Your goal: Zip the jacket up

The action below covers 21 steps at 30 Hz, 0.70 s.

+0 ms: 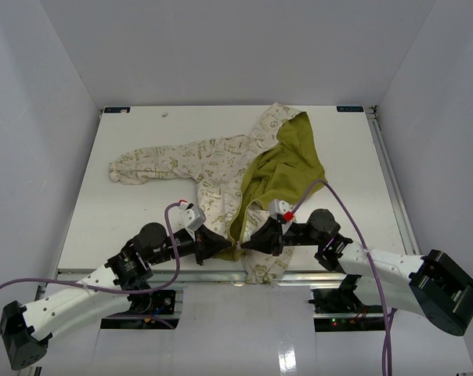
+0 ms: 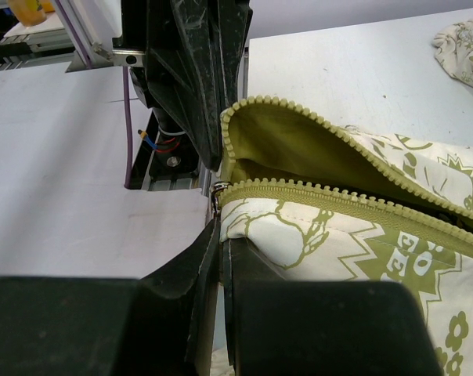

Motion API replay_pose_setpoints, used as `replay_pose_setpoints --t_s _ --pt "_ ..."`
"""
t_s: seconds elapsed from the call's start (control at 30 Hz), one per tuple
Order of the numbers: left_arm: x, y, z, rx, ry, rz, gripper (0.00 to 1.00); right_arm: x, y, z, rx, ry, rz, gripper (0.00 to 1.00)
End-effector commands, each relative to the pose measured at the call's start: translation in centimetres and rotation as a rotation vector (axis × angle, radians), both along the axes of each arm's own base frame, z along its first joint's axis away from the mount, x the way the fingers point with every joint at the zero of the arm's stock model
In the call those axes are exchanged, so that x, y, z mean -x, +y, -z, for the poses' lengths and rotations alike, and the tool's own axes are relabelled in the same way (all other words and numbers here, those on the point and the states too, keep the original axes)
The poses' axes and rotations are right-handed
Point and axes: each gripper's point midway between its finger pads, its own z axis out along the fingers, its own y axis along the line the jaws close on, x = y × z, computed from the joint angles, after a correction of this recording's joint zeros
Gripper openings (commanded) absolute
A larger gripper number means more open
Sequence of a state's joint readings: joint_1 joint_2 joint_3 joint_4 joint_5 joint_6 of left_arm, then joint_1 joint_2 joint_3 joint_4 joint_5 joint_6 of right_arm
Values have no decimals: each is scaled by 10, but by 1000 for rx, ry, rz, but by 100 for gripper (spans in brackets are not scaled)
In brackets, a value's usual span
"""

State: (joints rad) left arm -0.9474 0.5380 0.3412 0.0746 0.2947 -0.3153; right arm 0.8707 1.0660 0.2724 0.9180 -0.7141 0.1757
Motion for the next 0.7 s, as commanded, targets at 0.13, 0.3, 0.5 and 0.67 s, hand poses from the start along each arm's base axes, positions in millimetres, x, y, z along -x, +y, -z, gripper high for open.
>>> replay_pose_setpoints --t_s 0.13,0.3,0.5,0.67 --pt "5 -5 -8 10 -12 41 0 -4 5 -25 -57 -51 -6 8" --pt "5 -3 -11 22 -22 36 0 -4 5 -23 -56 -49 -7 8" --pt "4 0 -17 42 -37 20 0 -3 6 -22 -53 -47 -12 8" --pt "6 0 -19 51 -41 27 0 -3 5 -23 -56 -47 -11 8"
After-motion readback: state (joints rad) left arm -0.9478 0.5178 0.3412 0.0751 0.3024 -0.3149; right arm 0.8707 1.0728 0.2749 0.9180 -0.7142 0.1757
